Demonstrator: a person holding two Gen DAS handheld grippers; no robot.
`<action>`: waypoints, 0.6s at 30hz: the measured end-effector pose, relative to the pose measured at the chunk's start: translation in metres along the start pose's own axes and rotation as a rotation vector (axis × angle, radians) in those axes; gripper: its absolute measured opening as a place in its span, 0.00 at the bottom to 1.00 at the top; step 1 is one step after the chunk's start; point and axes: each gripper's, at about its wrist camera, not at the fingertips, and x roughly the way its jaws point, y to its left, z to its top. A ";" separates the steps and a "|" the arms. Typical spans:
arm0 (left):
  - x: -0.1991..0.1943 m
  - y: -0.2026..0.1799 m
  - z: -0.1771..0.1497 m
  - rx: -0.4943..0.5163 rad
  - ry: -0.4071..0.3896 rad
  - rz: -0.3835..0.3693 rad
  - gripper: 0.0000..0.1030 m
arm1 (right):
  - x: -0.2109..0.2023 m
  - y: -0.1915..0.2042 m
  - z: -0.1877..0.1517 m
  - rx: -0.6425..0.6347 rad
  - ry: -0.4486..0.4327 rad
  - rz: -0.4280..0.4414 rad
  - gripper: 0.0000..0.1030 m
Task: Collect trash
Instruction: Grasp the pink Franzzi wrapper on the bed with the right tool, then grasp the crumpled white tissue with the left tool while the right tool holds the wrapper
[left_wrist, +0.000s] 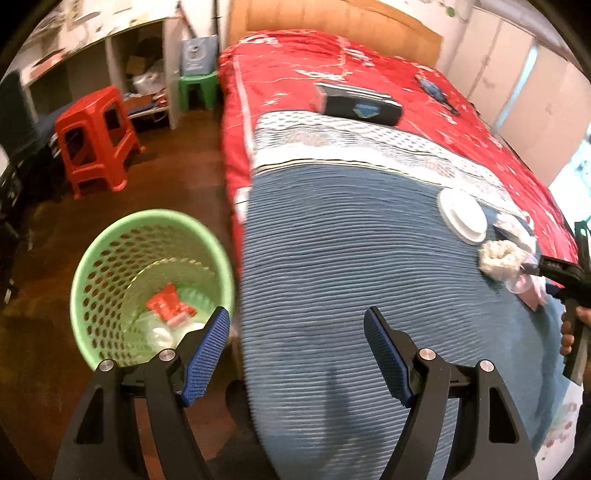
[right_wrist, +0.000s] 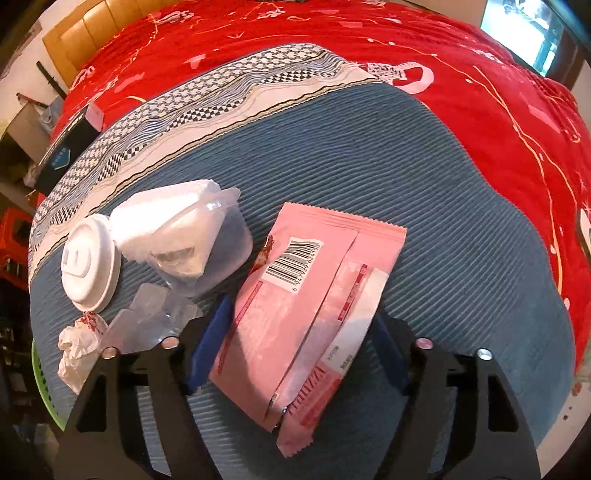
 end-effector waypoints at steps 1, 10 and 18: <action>0.000 -0.011 0.002 0.021 0.000 -0.014 0.70 | -0.001 -0.001 -0.001 -0.002 -0.002 0.001 0.66; 0.007 -0.087 0.013 0.147 0.013 -0.152 0.70 | -0.018 -0.014 -0.016 -0.041 -0.049 0.014 0.59; 0.027 -0.156 0.014 0.259 0.047 -0.237 0.70 | -0.040 -0.032 -0.027 -0.071 -0.107 0.049 0.58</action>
